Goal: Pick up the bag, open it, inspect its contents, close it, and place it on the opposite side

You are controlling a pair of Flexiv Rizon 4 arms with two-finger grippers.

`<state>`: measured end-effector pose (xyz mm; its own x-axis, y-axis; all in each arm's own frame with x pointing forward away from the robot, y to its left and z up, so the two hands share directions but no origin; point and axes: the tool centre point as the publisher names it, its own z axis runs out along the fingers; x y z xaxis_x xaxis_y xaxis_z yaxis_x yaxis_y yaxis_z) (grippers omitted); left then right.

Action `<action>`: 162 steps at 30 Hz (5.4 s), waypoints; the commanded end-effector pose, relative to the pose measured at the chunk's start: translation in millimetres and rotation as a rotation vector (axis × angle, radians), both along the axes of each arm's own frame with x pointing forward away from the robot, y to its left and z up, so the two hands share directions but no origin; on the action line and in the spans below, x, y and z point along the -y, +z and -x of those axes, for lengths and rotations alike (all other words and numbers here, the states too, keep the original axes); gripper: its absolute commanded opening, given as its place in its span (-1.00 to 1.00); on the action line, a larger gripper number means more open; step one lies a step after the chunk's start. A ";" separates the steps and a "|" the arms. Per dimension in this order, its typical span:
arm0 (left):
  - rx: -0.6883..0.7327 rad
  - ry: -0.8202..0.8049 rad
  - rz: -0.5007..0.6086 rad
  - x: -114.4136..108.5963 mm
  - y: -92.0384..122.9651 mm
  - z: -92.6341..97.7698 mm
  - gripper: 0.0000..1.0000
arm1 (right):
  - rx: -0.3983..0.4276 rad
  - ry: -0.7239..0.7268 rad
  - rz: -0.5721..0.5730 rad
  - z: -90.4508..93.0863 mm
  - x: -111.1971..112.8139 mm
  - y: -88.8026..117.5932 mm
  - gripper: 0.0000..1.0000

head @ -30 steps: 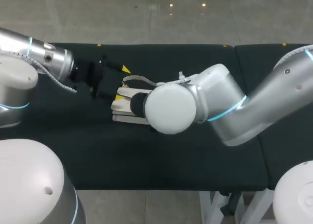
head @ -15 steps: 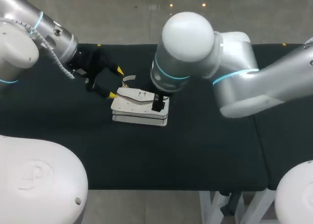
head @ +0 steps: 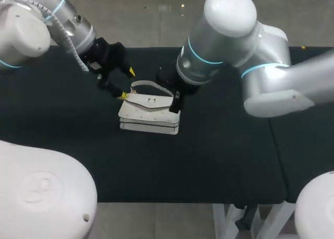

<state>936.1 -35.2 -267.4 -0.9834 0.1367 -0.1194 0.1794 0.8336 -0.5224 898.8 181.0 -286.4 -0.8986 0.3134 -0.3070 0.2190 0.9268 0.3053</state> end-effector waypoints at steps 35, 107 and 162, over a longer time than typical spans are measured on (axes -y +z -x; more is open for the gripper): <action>-0.966 1.216 0.173 -10.8 -3.8 -5.0 1.00 | -0.798 -1.269 -0.572 -54.0 44.1 -0.7 1.00; -1.466 1.169 0.223 -8.3 -82.1 -19.1 -0.01 | -1.361 -1.094 -0.876 -45.6 -2.4 -74.6 0.22; -1.405 1.214 0.311 0.9 -107.7 -15.3 -0.30 | -1.388 -1.065 -0.979 -32.3 -18.7 -96.8 -1.00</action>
